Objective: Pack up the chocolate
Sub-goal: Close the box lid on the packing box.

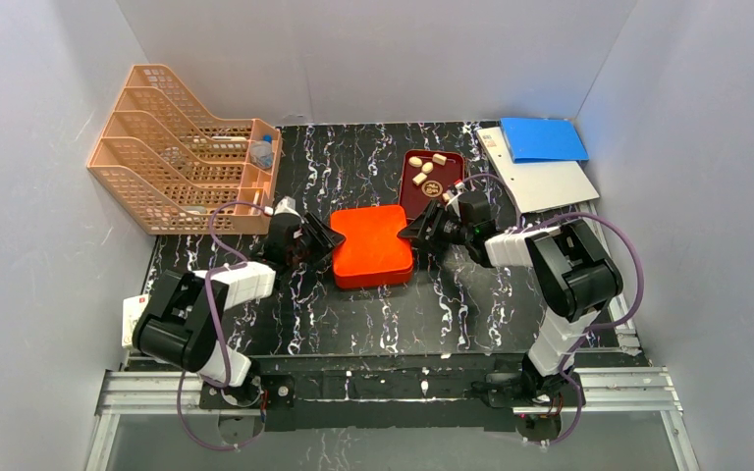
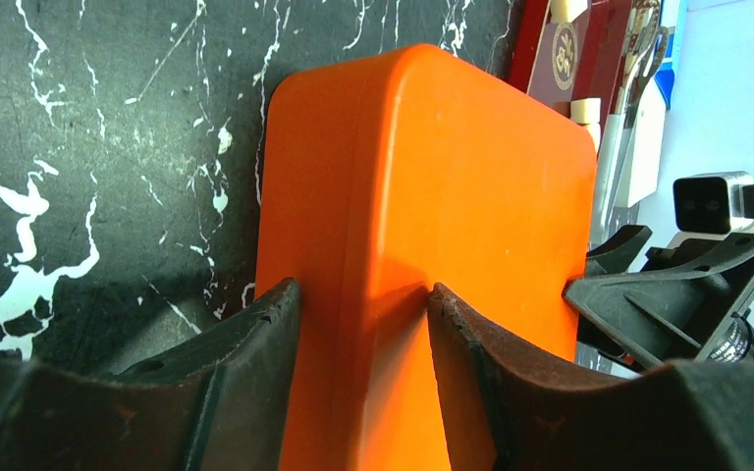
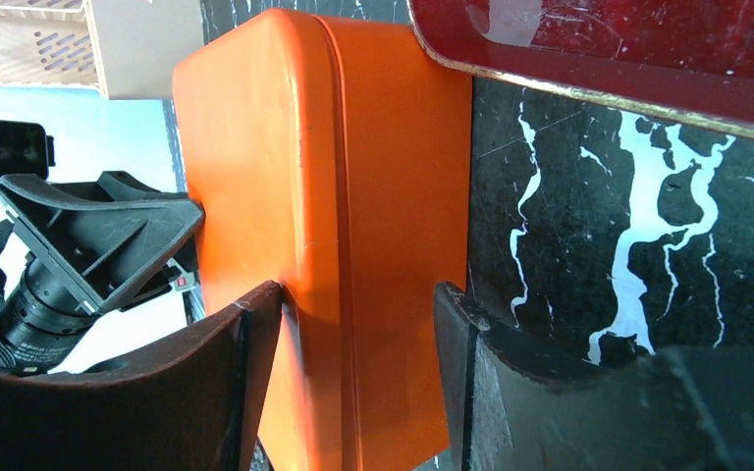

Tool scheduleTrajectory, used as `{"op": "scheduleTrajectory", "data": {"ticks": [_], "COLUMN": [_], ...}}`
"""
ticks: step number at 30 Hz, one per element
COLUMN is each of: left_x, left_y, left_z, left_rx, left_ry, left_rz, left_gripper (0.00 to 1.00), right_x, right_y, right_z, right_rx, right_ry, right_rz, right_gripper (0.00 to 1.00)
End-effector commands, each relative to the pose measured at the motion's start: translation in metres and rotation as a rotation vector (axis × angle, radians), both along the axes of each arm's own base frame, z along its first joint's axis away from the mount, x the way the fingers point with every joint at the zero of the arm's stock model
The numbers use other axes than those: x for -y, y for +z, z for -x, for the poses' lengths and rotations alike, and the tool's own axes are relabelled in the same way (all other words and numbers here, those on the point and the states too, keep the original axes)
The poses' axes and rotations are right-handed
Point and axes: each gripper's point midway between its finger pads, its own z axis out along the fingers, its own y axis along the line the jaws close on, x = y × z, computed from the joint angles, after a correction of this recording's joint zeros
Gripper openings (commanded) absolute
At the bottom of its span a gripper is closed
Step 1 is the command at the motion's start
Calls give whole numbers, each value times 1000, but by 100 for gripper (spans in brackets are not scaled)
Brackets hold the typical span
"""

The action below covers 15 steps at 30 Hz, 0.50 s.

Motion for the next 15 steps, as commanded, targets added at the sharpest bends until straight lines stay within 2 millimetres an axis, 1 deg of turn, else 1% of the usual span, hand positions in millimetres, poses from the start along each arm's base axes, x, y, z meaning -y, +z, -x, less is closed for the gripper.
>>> {"op": "scheduleTrajectory", "data": {"ticks": [1,5,8,15], "left_x": [6,8,10,14], "left_y": [-12,-15,-17,-25], "left_z": [6,5,4,8], "left_rx": [-48,-55,-66,-91], "left_ry": [-37,-44,-52,-70], "left_rz": [-31,-35,-39,-46], "left_gripper": [47,47,46,46], "right_x": [-6,-6,-5,-4], "right_y": [-4,-13,-19,-35], "right_z": [-4,-1,4,21], "right_rx": [0,-27,-46,-94], "right_ry": [18,14,8,4], "right_rz": [10,19,24,38], "right_gripper": [66,65,64,58]}}
